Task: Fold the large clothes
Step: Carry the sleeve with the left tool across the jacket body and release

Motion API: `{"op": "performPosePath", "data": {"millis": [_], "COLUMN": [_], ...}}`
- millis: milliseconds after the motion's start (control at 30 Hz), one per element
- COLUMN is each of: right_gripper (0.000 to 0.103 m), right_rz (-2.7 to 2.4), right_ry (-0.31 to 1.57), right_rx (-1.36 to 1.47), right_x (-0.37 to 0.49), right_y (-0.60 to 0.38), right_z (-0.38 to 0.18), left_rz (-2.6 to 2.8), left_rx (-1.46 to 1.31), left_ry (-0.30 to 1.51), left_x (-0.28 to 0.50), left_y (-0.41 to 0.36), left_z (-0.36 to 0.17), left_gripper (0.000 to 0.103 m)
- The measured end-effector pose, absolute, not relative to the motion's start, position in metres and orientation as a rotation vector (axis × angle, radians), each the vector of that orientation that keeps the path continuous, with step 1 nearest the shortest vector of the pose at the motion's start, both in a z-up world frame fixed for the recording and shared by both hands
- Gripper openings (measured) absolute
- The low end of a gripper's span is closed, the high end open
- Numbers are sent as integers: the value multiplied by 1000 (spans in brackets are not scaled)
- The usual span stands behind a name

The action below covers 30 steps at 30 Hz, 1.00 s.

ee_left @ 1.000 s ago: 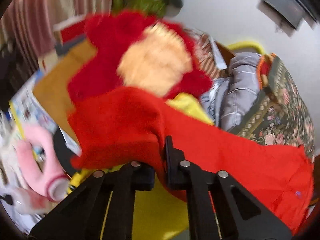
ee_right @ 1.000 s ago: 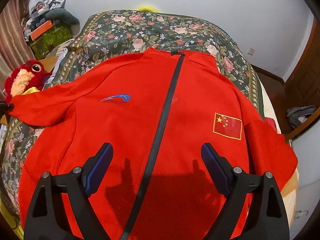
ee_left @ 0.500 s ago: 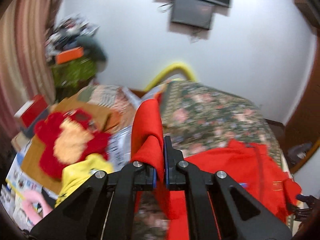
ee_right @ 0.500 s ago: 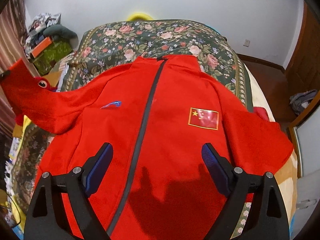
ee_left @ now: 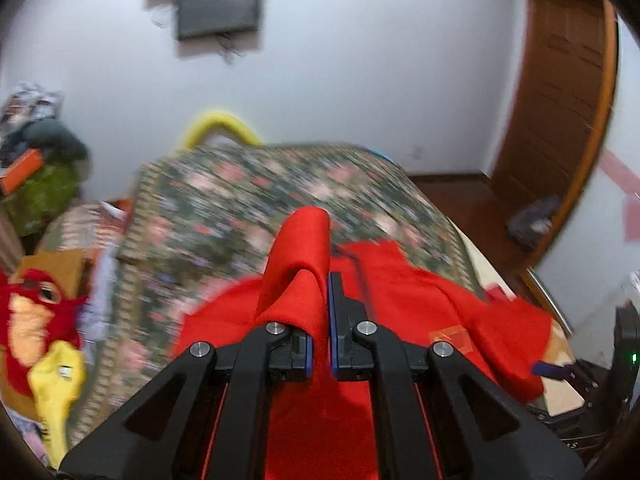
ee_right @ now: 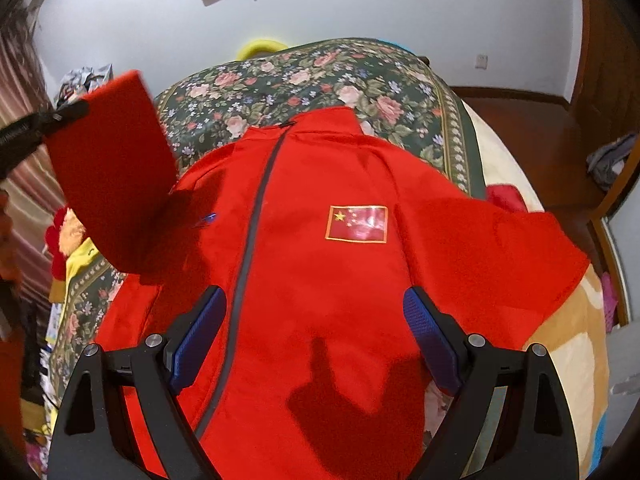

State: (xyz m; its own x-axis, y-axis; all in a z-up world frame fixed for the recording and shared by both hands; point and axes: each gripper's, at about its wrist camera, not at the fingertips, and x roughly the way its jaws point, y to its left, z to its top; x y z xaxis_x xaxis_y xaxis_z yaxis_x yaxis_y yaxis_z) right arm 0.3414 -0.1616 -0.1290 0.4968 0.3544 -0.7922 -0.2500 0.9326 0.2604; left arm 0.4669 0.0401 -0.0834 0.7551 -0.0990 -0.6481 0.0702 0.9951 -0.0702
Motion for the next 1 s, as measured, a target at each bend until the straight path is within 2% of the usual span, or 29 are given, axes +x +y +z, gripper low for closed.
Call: {"op": "performPosePath", "data": {"millis": [367, 467, 500, 533, 567, 600, 633, 700, 833, 1000], "right_gripper": [89, 89, 89, 89, 89, 89, 89, 89, 89, 89], "right_rz": [321, 307, 306, 306, 307, 309, 311, 317, 332, 372], "right_ry": [987, 973, 969, 964, 958, 955, 950, 930, 909, 906], "right_rx": [99, 59, 50, 42, 36, 33, 31, 22, -18, -113], "right_x": [330, 324, 323, 321, 319, 318, 317, 312, 307, 305], "right_y": [-186, -186, -186, -185, -183, -182, -181, -175, -158, -118], "right_z": [-130, -125, -123, -120, -115, -112, -109, -98, -85, -82], "left_rz": [-337, -383, -392, -390, -380, -375, -372, -367, -294, -152], "left_rx": [78, 94, 110, 128, 148, 157, 167, 193, 236, 306], "left_ry": [1023, 1101, 1110, 1113, 1100, 1084, 1055, 997, 890, 809], "left_x": [459, 447, 442, 436, 428, 425, 417, 405, 381, 364], "left_y": [-74, -81, -82, -82, -79, -75, -69, -56, -14, 43], "left_z": [-193, -202, -202, -198, -192, -188, -180, -163, -128, -111], "left_gripper": [6, 14, 24, 41, 49, 62, 69, 72, 92, 99]}}
